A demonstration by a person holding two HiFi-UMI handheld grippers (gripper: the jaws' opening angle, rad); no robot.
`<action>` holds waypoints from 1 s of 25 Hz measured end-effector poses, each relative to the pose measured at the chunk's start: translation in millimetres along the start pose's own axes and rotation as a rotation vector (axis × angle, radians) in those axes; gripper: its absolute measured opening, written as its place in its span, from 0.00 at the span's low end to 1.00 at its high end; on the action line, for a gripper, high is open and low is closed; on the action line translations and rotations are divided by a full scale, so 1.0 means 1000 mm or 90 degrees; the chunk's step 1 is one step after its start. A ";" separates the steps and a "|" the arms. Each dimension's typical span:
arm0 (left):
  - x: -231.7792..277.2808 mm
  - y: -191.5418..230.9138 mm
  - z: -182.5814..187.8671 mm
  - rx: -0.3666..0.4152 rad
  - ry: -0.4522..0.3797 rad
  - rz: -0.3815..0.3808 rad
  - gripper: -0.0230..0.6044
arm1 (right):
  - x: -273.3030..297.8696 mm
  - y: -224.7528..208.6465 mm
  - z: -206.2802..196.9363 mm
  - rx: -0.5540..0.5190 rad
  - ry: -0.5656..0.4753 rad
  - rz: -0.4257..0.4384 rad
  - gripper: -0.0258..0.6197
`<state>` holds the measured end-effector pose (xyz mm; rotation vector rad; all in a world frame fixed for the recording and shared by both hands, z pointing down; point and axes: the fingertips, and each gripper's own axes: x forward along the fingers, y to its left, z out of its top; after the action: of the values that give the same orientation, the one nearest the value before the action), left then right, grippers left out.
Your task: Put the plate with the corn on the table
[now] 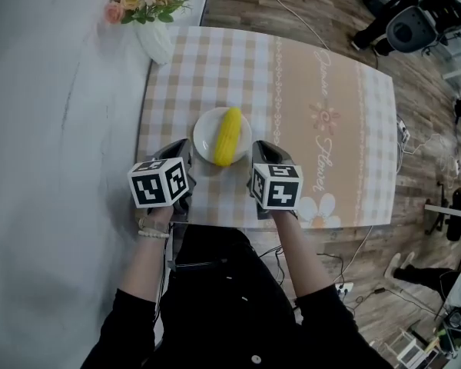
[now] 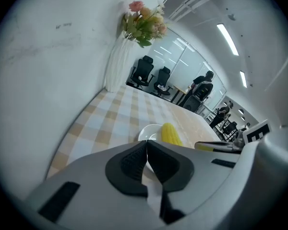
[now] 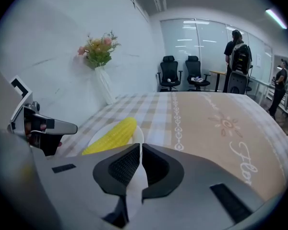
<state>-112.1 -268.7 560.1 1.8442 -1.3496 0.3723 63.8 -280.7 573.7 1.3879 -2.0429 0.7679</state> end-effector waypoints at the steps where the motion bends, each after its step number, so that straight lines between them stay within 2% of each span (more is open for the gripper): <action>1: -0.005 -0.004 0.000 0.012 -0.007 0.001 0.06 | -0.005 0.002 0.001 -0.007 -0.008 0.003 0.12; 9: -0.043 -0.051 0.001 0.096 -0.066 -0.025 0.06 | -0.051 0.019 0.009 -0.068 -0.072 0.019 0.11; 17: -0.089 -0.098 0.007 0.194 -0.126 -0.037 0.06 | -0.105 0.028 0.025 -0.080 -0.138 0.043 0.11; 20: -0.105 -0.114 0.010 0.209 -0.150 -0.039 0.06 | -0.125 0.031 0.034 -0.089 -0.166 0.053 0.11; 25: -0.128 -0.139 0.012 0.205 -0.178 -0.054 0.06 | -0.160 0.033 0.043 -0.100 -0.203 0.069 0.11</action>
<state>-39.6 -177.9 411.0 2.2807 -1.4559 0.3094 77.9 -201.3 425.6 1.3903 -2.3817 0.4361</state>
